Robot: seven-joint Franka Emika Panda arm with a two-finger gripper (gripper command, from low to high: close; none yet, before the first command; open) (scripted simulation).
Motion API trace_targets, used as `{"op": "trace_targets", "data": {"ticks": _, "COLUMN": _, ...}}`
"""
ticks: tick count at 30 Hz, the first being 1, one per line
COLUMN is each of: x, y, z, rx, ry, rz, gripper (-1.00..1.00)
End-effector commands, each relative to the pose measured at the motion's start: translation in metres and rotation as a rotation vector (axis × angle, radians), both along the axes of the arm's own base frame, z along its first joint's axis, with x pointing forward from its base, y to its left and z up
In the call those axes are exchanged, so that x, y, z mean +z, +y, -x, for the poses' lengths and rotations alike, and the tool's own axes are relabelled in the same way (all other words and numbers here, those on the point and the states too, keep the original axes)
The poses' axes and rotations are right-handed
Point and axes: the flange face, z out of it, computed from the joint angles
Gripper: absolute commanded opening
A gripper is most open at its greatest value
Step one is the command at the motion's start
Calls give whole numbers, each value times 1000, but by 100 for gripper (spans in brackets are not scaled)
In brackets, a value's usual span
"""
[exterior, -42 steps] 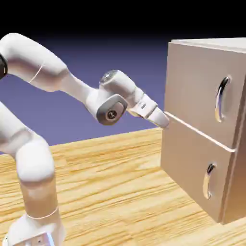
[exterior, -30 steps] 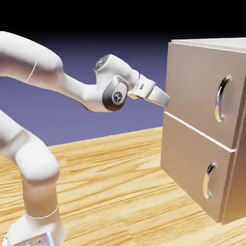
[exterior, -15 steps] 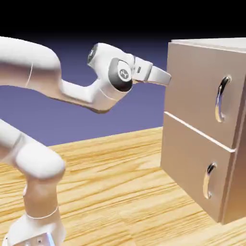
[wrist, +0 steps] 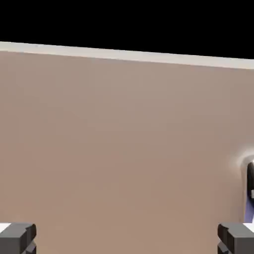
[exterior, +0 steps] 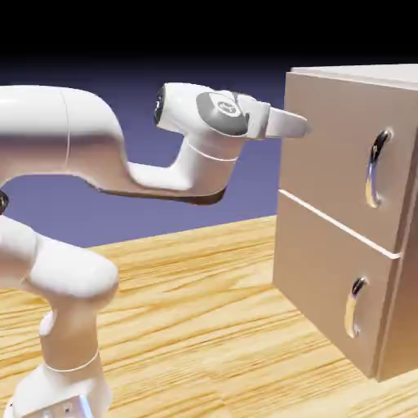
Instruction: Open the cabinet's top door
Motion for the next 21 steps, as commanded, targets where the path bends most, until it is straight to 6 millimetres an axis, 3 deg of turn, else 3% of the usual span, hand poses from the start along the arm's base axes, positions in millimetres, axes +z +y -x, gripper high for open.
{"op": "trace_targets", "data": {"ticks": 1, "x": -2, "y": -4, "z": -2, "rx": -2, "ry": -11, "rz": -4, "gripper": 0}}
{"op": "trace_targets", "data": {"ticks": 11, "x": -30, "y": -49, "z": -25, "rx": -16, "ry": -104, "rz": -40, "gripper": 0}}
{"op": "trace_targets", "data": {"ticks": 21, "x": -83, "y": -92, "z": -61, "rx": -16, "ry": -168, "rz": -71, "gripper": 0}}
